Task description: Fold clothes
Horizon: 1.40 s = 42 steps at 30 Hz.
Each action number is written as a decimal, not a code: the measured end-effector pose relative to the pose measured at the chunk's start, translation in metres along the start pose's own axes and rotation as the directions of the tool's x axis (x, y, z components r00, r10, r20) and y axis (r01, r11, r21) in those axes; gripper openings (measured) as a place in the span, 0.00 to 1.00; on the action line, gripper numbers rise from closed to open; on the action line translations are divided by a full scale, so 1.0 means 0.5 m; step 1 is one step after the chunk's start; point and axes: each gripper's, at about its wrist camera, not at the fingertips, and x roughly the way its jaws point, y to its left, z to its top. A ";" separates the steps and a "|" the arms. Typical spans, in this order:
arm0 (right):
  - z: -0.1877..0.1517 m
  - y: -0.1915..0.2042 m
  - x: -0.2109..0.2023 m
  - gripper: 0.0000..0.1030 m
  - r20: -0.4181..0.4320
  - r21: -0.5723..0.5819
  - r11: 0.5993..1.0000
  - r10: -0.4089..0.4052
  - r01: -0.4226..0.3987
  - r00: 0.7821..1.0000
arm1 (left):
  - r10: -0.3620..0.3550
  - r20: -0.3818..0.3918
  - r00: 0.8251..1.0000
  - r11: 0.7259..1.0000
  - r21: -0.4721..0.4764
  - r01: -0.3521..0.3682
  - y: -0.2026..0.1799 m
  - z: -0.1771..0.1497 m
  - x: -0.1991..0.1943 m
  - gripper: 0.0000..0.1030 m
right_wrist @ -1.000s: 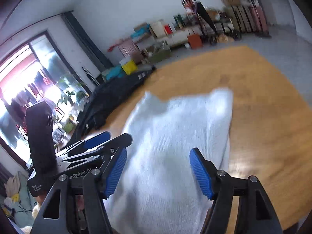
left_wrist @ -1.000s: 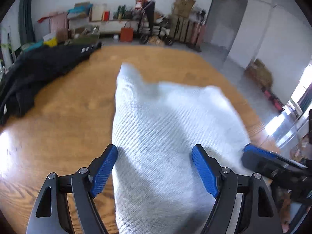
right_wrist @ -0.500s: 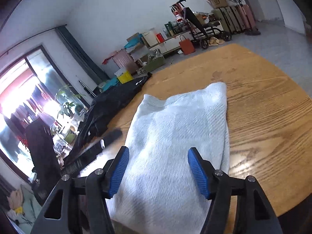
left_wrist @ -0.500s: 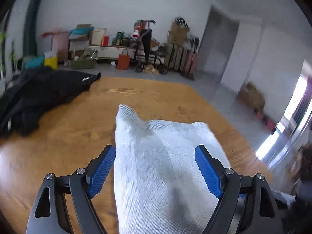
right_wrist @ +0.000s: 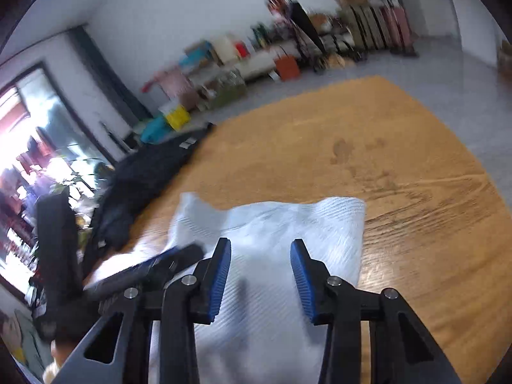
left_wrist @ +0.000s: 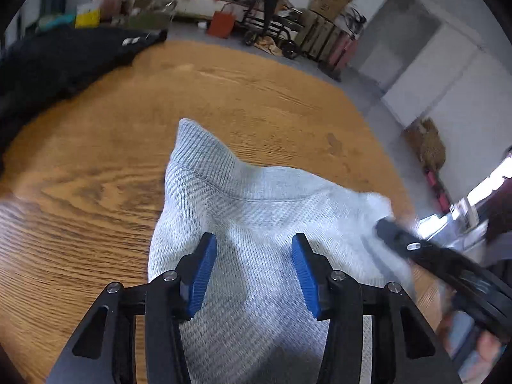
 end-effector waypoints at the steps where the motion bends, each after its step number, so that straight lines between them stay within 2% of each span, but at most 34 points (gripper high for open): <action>1: 0.003 -0.025 0.024 0.41 -0.035 0.047 0.999 0.005 -0.003 0.999 | -0.010 0.000 1.000 1.000 -0.010 0.010 0.005 0.002 0.003 0.49; 3: 0.000 -0.067 0.058 0.40 -0.078 0.121 0.992 0.043 -0.033 0.996 | -0.010 -0.008 1.000 1.000 -0.002 0.010 0.002 0.004 0.007 0.49; 6: -0.011 -0.102 0.049 0.41 -0.050 0.171 0.978 0.127 -0.117 0.991 | -0.032 -0.002 0.999 0.999 0.000 0.032 0.002 -0.006 -0.032 0.50; 7: -0.017 -0.109 0.029 0.45 -0.032 0.187 0.972 0.151 -0.143 0.988 | -0.045 0.010 0.999 0.999 -0.019 0.045 0.007 -0.020 -0.062 0.53; 8: -0.029 -0.115 0.001 0.55 -0.012 0.194 0.966 0.175 -0.170 0.984 | -0.057 0.023 0.998 0.998 -0.038 0.058 0.012 -0.034 -0.091 0.59; 9: -0.043 -0.118 -0.028 0.63 0.005 0.185 0.964 0.191 -0.189 0.982 | -0.054 0.031 0.998 0.997 -0.061 0.056 0.020 -0.053 -0.118 0.74; 10: -0.064 -0.120 -0.059 0.76 0.019 0.166 0.966 0.199 -0.199 0.980 | -0.042 0.039 0.998 0.996 -0.078 0.045 0.024 -0.078 -0.146 0.79; 11: -0.090 -0.121 -0.088 0.78 0.017 0.144 0.970 0.197 -0.198 0.980 | -0.036 0.043 0.998 0.996 -0.080 0.039 0.030 -0.101 -0.163 0.79; 14: -0.181 -0.131 -0.142 0.79 -0.071 0.133 0.968 0.223 -0.213 0.972 | -0.031 0.016 0.999 0.995 -0.097 0.032 0.064 -0.160 -0.208 0.79; 16: -0.242 -0.145 -0.164 0.79 -0.125 0.173 0.954 0.268 -0.245 0.955 | -0.055 0.014 0.998 0.991 -0.121 0.056 0.086 -0.197 -0.231 0.79; 19: -0.310 -0.166 -0.186 0.79 -0.146 0.249 0.930 0.312 -0.271 0.939 | -0.058 0.040 0.998 0.987 -0.150 0.063 0.103 -0.235 -0.251 0.79; 22: -0.351 -0.171 -0.194 0.79 -0.139 0.291 0.917 0.322 -0.272 0.937 | -0.060 0.058 0.996 0.974 -0.215 0.072 0.121 -0.270 -0.261 0.79; 24: -0.368 -0.170 -0.186 0.79 -0.124 0.332 0.893 0.362 -0.305 0.924 | -0.067 0.071 0.995 0.954 -0.288 0.085 0.136 -0.297 -0.263 0.79; 27: -0.394 -0.159 -0.173 0.79 -0.104 0.392 0.865 0.381 -0.314 0.919 | -0.085 0.089 0.992 0.921 -0.373 0.112 0.155 -0.331 -0.266 0.79; 29: -0.406 -0.158 -0.163 0.79 -0.076 0.455 0.825 0.412 -0.336 0.908 | -0.084 0.100 0.991 0.899 -0.423 0.119 0.165 -0.348 -0.270 0.79; 31: -0.412 -0.162 -0.154 0.80 -0.060 0.504 0.797 0.416 -0.332 0.907 | -0.073 0.126 0.989 0.874 -0.470 0.125 0.174 -0.365 -0.281 0.79; 33: -0.413 -0.165 -0.152 0.81 -0.044 0.542 0.774 0.415 -0.327 0.909 | -0.048 0.148 0.988 0.864 -0.489 0.115 0.176 -0.377 -0.291 0.79; 35: -0.414 -0.166 -0.152 0.80 -0.043 0.569 0.762 0.403 -0.309 0.914 | -0.027 0.159 0.987 0.877 -0.469 0.100 0.168 -0.381 -0.302 0.79; 37: -0.416 -0.168 -0.150 0.78 -0.039 0.594 0.745 0.402 -0.302 0.915 | -0.012 0.163 0.986 0.909 -0.410 0.079 0.149 -0.380 -0.311 0.79; 40: -0.416 -0.174 -0.137 0.71 -0.041 0.625 0.722 0.409 -0.296 0.911 | 0.010 0.171 0.985 0.945 -0.322 0.046 0.115 -0.379 -0.316 0.79; 42: -0.419 -0.189 -0.137 0.65 -0.031 0.641 0.707 0.412 -0.298 0.910 | 0.009 0.162 0.987 0.954 -0.298 0.040 0.106 -0.377 -0.311 0.79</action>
